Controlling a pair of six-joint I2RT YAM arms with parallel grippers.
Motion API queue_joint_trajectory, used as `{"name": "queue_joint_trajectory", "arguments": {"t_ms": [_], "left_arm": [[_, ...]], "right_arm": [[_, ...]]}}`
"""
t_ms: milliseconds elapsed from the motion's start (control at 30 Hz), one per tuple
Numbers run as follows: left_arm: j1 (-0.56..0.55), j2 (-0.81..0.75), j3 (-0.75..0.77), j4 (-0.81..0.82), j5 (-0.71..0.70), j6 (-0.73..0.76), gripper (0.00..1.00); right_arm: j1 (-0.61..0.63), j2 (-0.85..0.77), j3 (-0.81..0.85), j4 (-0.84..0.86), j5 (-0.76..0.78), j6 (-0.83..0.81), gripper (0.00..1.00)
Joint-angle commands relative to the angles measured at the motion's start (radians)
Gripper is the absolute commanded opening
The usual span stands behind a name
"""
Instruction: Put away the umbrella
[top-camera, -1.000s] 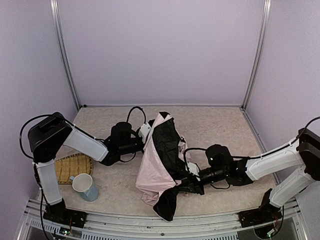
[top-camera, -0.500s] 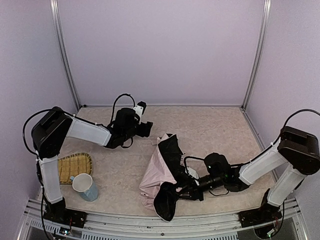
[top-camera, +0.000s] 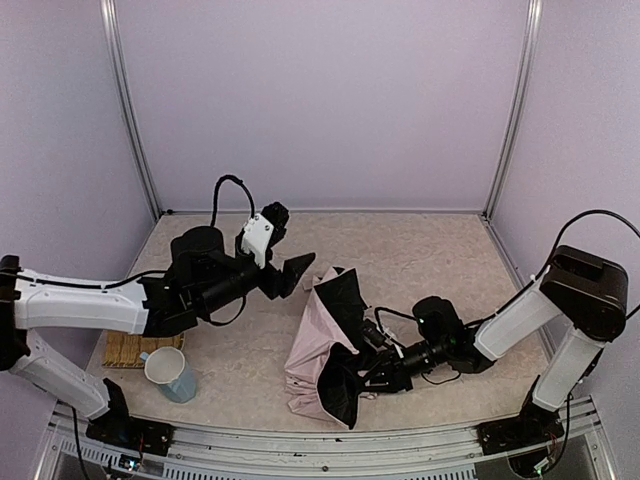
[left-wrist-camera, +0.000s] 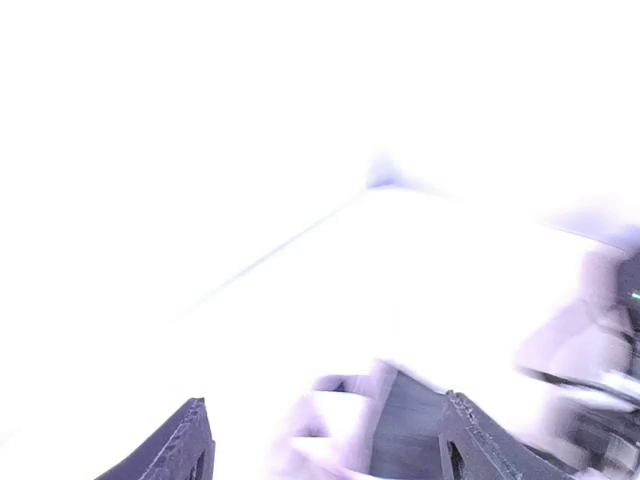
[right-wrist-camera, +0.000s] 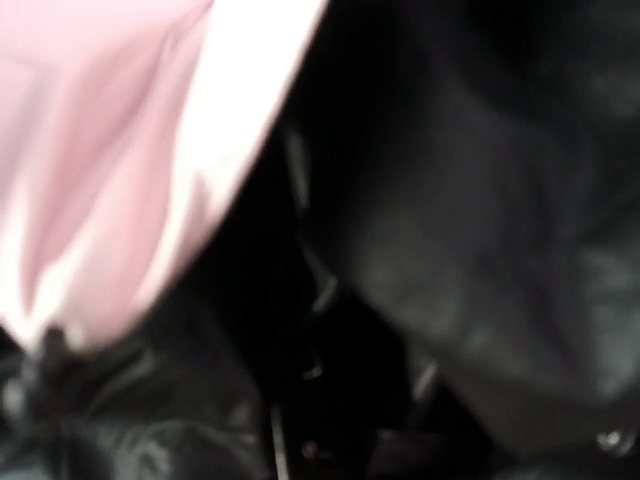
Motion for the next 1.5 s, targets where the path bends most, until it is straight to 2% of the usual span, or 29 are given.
{"name": "queue_joint_trajectory", "arguments": {"t_ms": [0, 100, 167, 333, 567, 667, 800, 900, 967, 1000, 1100, 1200, 1333, 1467], "left_arm": [[-0.136, -0.182, -0.177, -0.126, 0.210, 0.185, 0.77], [-0.256, -0.288, -0.299, -0.129, 0.338, 0.246, 0.88], [-0.331, -0.304, -0.352, -0.092, 0.333, 0.283, 0.98], [-0.396, -0.181, -0.363, 0.041, 0.224, 0.331, 0.99], [-0.393, 0.090, -0.256, 0.194, 0.103, 0.438, 0.98], [-0.345, 0.168, -0.158, 0.163, 0.124, 0.354, 0.87], [-0.268, 0.171, -0.120, 0.159, 0.371, 0.223, 0.65], [-0.210, 0.167, -0.138, 0.168, 0.517, 0.144, 0.40], [-0.184, 0.177, -0.146, 0.150, 0.569, 0.114, 0.06], [-0.172, 0.182, -0.151, 0.142, 0.575, 0.095, 0.00], [-0.137, 0.204, -0.151, 0.124, 0.593, 0.055, 0.00], [-0.100, 0.264, -0.112, 0.099, 0.492, 0.006, 0.00], [-0.067, 0.419, 0.018, -0.035, 0.315, -0.004, 0.00], [-0.043, 0.568, 0.133, -0.184, 0.263, -0.043, 0.00]], "right_arm": [[-0.017, 0.026, 0.022, -0.200, -0.049, 0.063, 0.00], [-0.020, 0.029, 0.037, -0.214, -0.053, 0.064, 0.00], [-0.020, 0.036, 0.049, -0.221, -0.055, 0.065, 0.00], [-0.020, 0.067, 0.077, -0.249, -0.038, 0.069, 0.00], [-0.008, 0.080, 0.094, -0.252, -0.039, 0.078, 0.00], [0.016, 0.084, 0.110, -0.292, -0.030, 0.055, 0.00], [0.033, 0.090, 0.109, -0.279, -0.045, 0.064, 0.00], [0.033, 0.087, 0.098, -0.261, -0.046, 0.072, 0.00], [0.035, 0.082, 0.094, -0.254, -0.045, 0.075, 0.00], [0.035, 0.080, 0.092, -0.251, -0.046, 0.078, 0.00], [0.036, 0.070, 0.083, -0.242, -0.047, 0.087, 0.00], [0.039, 0.063, 0.080, -0.233, -0.048, 0.088, 0.00], [0.053, 0.059, 0.085, -0.223, -0.054, 0.087, 0.00], [0.063, 0.048, 0.072, -0.197, -0.051, 0.101, 0.00]]}}
